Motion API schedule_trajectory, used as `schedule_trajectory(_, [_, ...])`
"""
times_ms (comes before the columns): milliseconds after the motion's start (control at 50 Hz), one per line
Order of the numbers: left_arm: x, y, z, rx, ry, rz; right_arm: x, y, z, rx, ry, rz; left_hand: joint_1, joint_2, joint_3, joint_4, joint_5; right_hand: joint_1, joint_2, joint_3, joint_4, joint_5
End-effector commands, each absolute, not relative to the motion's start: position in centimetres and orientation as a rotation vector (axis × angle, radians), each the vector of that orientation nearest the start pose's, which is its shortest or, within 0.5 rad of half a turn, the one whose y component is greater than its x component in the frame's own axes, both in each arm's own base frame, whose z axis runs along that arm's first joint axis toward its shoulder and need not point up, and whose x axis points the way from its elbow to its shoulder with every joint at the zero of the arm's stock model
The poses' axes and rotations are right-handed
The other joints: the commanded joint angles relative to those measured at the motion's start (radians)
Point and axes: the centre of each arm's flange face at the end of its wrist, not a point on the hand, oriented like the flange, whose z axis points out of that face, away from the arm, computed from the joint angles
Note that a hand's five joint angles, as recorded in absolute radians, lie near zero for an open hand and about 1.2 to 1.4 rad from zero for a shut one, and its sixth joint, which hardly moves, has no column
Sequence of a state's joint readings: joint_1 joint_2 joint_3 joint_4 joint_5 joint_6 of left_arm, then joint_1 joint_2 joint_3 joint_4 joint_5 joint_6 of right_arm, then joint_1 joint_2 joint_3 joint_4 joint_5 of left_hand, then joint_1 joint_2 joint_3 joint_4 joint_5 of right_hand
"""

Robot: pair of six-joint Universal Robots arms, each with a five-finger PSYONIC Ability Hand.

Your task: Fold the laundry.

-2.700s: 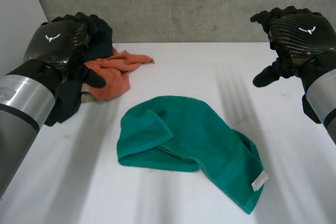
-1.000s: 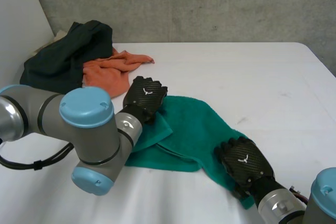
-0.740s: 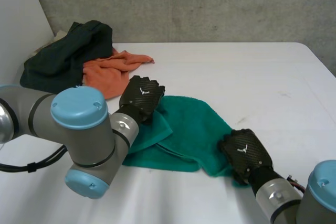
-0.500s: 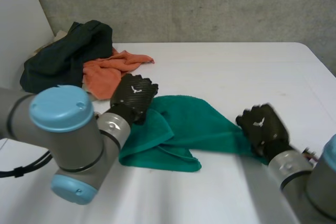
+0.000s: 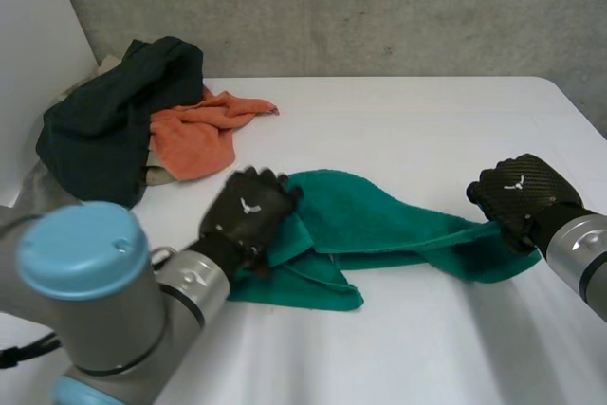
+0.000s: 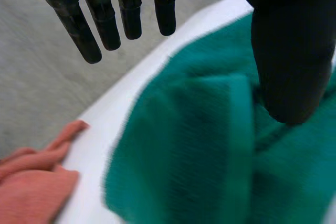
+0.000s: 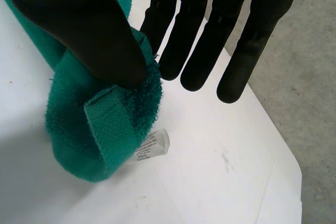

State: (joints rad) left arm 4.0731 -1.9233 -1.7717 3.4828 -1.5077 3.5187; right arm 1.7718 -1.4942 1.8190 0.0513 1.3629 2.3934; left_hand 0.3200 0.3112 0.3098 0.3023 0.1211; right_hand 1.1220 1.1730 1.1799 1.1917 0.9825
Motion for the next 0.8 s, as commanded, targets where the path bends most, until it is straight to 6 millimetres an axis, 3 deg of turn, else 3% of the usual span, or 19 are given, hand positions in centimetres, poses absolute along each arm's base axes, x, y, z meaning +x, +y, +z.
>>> schedule_trajectory(20, [-33.1, -19.8, 14.0, 1.379, 2.239, -2.096, 20.3, -23.9, 20.2, -1.387, 2.326, -1.825, 0.063, 0.072, 0.074, 0.081, 0.088, 0.274, 0.223, 0.216, 0.205, 0.239])
schedule_trajectory(80, [-33.7, -20.6, 13.2, 1.368, 2.230, -2.109, 20.2, -24.0, 20.1, -1.366, 2.329, -1.826, 0.137, 0.146, 0.147, 0.155, 0.161, 0.274, 0.223, 0.216, 0.205, 0.239])
schedule_trajectory(120, [-34.0, -21.6, 12.8, 1.334, 2.214, -2.127, 20.2, -24.2, 20.0, -1.346, 2.325, -1.841, 0.333, 0.342, 0.343, 0.351, 0.357, 0.274, 0.223, 0.216, 0.205, 0.239])
schedule_trajectory(140, [-34.1, -22.1, 12.9, 1.313, 2.207, -2.135, 20.2, -24.3, 19.9, -1.337, 2.327, -1.847, 0.459, 0.468, 0.469, 0.477, 0.483, 0.274, 0.223, 0.216, 0.205, 0.239])
schedule_trajectory(180, [-33.5, -23.3, 13.2, 1.219, 2.187, -2.145, 20.1, -24.7, 19.9, -1.323, 2.331, -1.864, 1.045, 1.054, 1.055, 1.063, 1.069, 0.274, 0.223, 0.216, 0.205, 0.239])
schedule_trajectory(200, [-33.0, -23.9, 13.5, 1.162, 2.174, -2.152, 19.9, -24.9, 20.0, -1.317, 2.337, -1.873, 1.076, 1.085, 1.086, 1.094, 1.100, 0.274, 0.223, 0.216, 0.205, 0.239])
schedule_trajectory(240, [-32.5, -24.1, 14.7, 1.096, 2.138, -2.191, 19.6, -25.3, 20.2, -1.315, 2.346, -1.893, 1.076, 1.085, 1.087, 1.094, 1.101, 0.274, 0.223, 0.216, 0.205, 0.239])
schedule_trajectory(300, [-30.7, -23.3, 19.6, 0.979, 2.021, -2.350, 18.9, -26.2, 21.1, -1.321, 2.359, -1.934, 1.076, 1.085, 1.087, 1.094, 1.101, 0.274, 0.223, 0.216, 0.205, 0.239])
schedule_trajectory(440, [-26.2, -23.5, 23.8, 0.820, 1.902, -2.419, 17.8, -26.4, 23.5, -1.533, 2.401, -1.902, 1.076, 1.085, 1.087, 1.094, 1.101, 0.274, 0.223, 0.216, 0.205, 0.239])
schedule_trajectory(560, [-23.9, -24.3, 21.9, 0.848, 2.081, -2.210, 17.4, -26.1, 25.1, -1.666, 2.436, -1.853, 1.076, 1.085, 1.087, 1.094, 1.101, 0.274, 0.223, 0.216, 0.205, 0.239])
schedule_trajectory(580, [-23.7, -24.4, 20.8, 0.876, 2.141, -2.144, 17.4, -26.0, 25.3, -1.688, 2.441, -1.830, 1.076, 1.085, 1.087, 1.094, 1.101, 0.274, 0.223, 0.216, 0.205, 0.239])
schedule_trajectory(680, [-24.2, -25.6, 18.2, 0.941, 2.240, -2.032, 17.6, -26.8, 24.9, -1.701, 2.441, -1.793, 1.076, 1.085, 1.087, 1.094, 1.101, 0.274, 0.223, 0.216, 0.205, 0.239])
schedule_trajectory(740, [-24.9, -28.5, 17.3, 0.926, 2.231, -2.039, 18.4, -29.7, 23.6, -1.692, 2.455, -1.778, 1.076, 1.085, 1.087, 1.094, 1.101, 0.274, 0.223, 0.216, 0.205, 0.239])
schedule_trajectory(780, [-25.5, -30.0, 18.1, 0.906, 2.179, -2.099, 19.0, -31.2, 23.9, -1.664, 2.443, -1.853, 1.076, 1.085, 1.087, 1.094, 1.101, 0.274, 0.223, 0.216, 0.205, 0.239])
schedule_trajectory(800, [-26.0, -31.7, 19.6, 0.877, 2.102, -2.183, 19.6, -32.9, 25.1, -1.584, 2.415, -1.997, 1.076, 1.085, 1.087, 1.094, 1.101, 0.274, 0.223, 0.216, 0.205, 0.239])
